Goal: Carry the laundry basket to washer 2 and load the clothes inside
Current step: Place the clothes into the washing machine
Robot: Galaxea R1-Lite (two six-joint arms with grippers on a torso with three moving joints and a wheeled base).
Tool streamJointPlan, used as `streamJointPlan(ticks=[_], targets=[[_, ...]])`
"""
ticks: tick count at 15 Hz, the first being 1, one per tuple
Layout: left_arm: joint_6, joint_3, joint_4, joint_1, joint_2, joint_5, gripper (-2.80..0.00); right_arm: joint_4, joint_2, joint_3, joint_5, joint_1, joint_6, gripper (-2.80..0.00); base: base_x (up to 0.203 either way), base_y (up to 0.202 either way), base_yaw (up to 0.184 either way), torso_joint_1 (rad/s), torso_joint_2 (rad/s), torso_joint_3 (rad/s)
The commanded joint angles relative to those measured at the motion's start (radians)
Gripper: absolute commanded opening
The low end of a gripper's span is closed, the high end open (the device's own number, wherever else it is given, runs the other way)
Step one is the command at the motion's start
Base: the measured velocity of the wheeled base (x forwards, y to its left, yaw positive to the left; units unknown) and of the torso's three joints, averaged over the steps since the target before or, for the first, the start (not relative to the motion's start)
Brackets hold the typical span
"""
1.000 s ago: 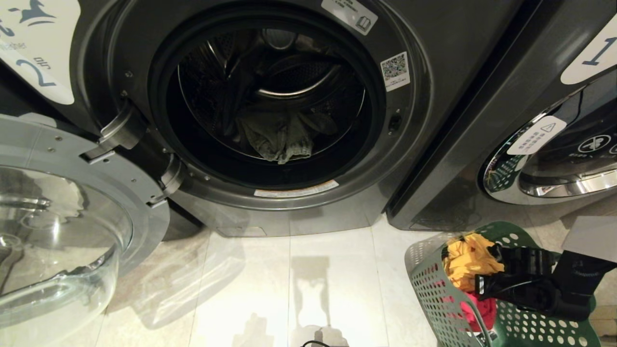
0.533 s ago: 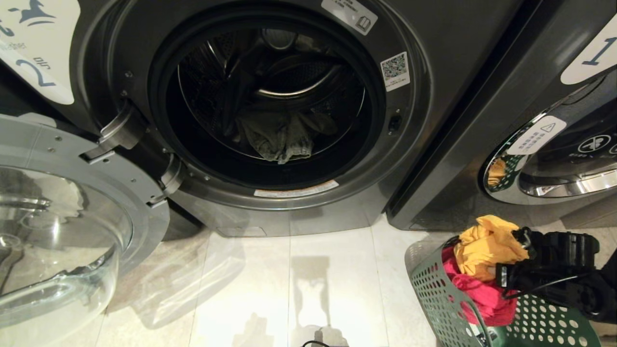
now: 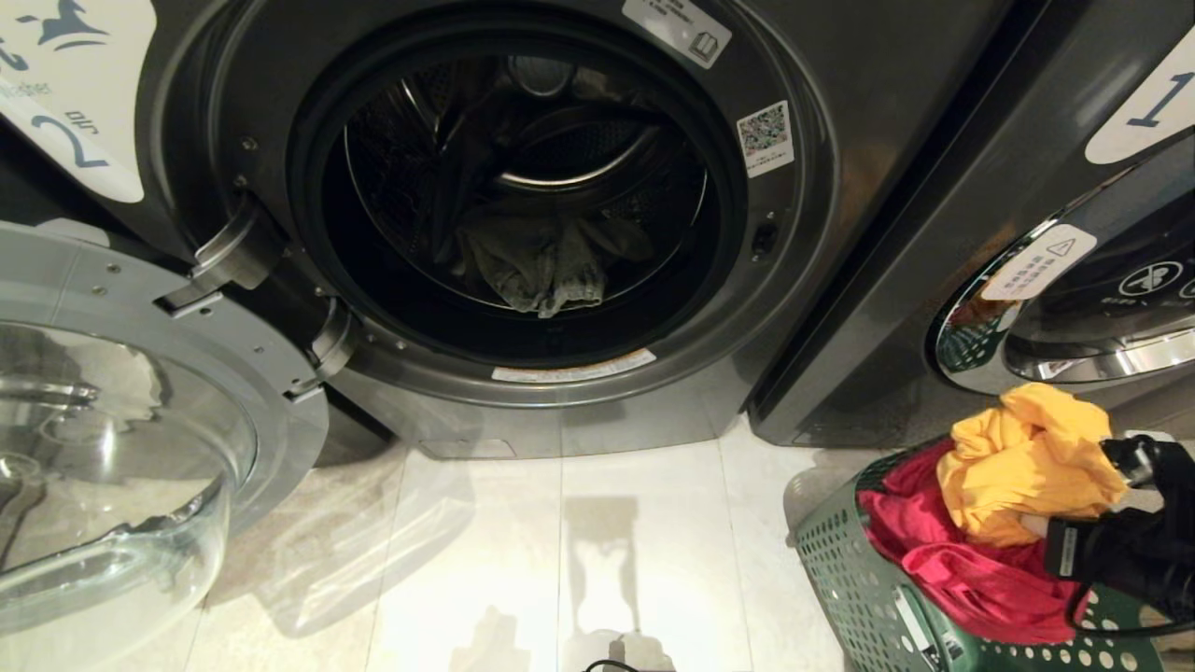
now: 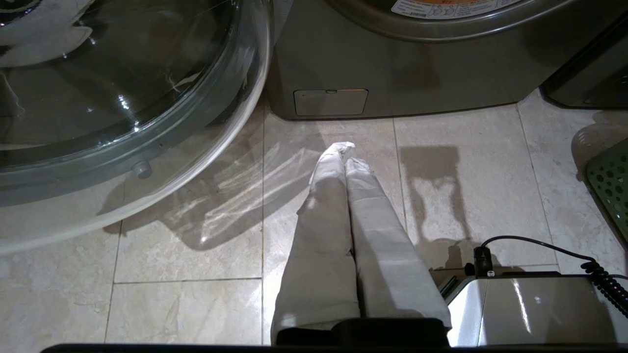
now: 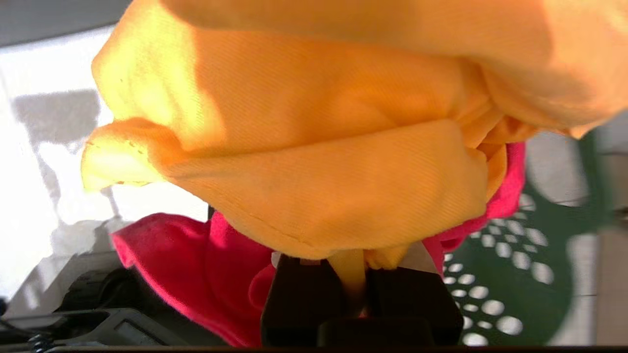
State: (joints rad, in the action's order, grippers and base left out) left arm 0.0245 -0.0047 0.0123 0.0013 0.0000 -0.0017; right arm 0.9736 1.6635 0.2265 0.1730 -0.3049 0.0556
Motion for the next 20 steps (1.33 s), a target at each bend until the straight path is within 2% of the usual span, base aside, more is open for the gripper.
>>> streamJointPlan(ticks=[1,3,5,7,10,12,15,17,20], targets=[[0.0,0.0,0.0,0.0,0.002,0.0,-2.8,0.008,-0.2,-0.055,-0.018,-0.007,0.014,-2.8,0.0,0.0,0.0,0.0,0.0,0.0],[0.0,0.0,0.0,0.0,0.002,0.0,-2.8,0.009,-0.294,-0.059,-0.022,-0.008,0.049,-2.8,0.0,0.0,0.0,0.0,0.0,0.0],[0.0,0.0,0.0,0.0,0.002,0.0,-2.8,0.017,-0.341,-0.037,-0.018,-0.004,0.138,-2.8,0.0,0.0,0.0,0.0,0.0,0.0],[0.0,0.0,0.0,0.0,0.002,0.0,-2.8,0.042,-0.378,-0.023,-0.009,0.05,0.16,-2.8,0.0,0.0,0.0,0.0,0.0,0.0],[0.0,0.0,0.0,0.0,0.002,0.0,-2.8,0.047,-0.437,-0.02,0.036,0.186,0.182,-2.8,0.0,0.0,0.0,0.0,0.0,0.0],[0.0,0.0,0.0,0.0,0.002,0.0,-2.8,0.047,-0.434,-0.027,0.048,0.313,0.213,-2.8,0.0,0.0,0.0,0.0,0.0,0.0],[0.0,0.0,0.0,0.0,0.002,-0.001,-2.8,0.064,-0.324,-0.009,0.059,0.498,0.224,-2.8,0.0,0.0,0.0,0.0,0.0,0.0],[0.0,0.0,0.0,0.0,0.002,0.0,-2.8,0.138,-0.214,0.011,0.079,0.571,0.224,-2.8,0.0,0.0,0.0,0.0,0.0,0.0],[0.0,0.0,0.0,0.0,0.002,0.0,-2.8,0.258,-0.062,0.065,0.096,0.612,0.22,-2.8,0.0,0.0,0.0,0.0,0.0,0.0]])
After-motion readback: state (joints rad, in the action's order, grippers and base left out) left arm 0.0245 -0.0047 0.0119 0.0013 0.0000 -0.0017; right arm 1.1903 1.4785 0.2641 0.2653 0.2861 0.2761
